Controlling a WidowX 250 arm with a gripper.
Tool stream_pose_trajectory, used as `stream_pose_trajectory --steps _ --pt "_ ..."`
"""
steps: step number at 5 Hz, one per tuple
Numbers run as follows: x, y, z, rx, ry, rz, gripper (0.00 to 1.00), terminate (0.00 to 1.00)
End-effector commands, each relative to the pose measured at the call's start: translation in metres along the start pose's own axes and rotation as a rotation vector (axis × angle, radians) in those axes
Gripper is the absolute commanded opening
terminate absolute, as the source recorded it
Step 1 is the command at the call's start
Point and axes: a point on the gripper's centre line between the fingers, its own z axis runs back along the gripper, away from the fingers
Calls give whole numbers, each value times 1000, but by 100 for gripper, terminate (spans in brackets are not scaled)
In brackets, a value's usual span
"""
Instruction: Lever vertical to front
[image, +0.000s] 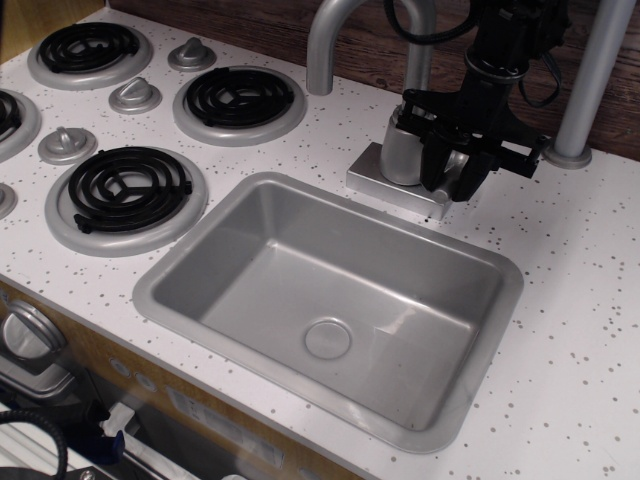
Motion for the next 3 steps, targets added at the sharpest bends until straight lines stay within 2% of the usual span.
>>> stream_pose_trajectory --steps 1,2,3 --pt "6 0 24 5 -47 -2 100 0" --pt "3 4 48 48 -30 7 100 0" --pt "-3 6 64 75 -17 15 100 100"
